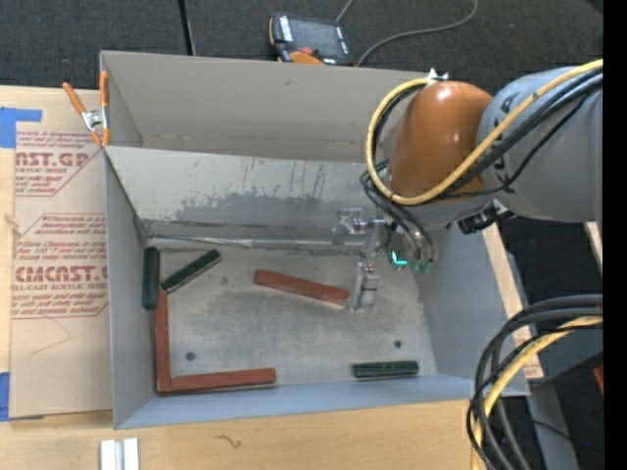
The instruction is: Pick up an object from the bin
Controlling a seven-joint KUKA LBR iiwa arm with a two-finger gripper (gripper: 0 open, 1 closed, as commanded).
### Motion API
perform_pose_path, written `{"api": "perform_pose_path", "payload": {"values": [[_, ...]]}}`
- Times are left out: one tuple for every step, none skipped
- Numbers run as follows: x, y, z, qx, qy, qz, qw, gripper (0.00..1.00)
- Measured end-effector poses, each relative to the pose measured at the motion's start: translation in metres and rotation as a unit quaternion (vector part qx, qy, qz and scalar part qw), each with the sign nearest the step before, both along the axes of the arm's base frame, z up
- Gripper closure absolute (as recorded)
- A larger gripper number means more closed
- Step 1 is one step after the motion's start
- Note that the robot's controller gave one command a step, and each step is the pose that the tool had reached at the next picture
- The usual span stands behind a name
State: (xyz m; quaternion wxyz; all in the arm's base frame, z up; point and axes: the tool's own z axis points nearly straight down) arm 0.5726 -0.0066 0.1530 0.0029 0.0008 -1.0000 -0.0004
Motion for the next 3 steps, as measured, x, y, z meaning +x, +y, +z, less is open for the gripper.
{"api": "perform_pose_path", "payload": {"values": [[0.018,0.002,-0.086,0.0,-0.001,-0.14,0.9902,0.0],[0.019,0.002,-0.083,0.0,-0.0032,-0.14,0.9902,1.0],[-0.014,0.0,0.084,0.0,-0.0075,-0.116,0.9932,1.0]]}}
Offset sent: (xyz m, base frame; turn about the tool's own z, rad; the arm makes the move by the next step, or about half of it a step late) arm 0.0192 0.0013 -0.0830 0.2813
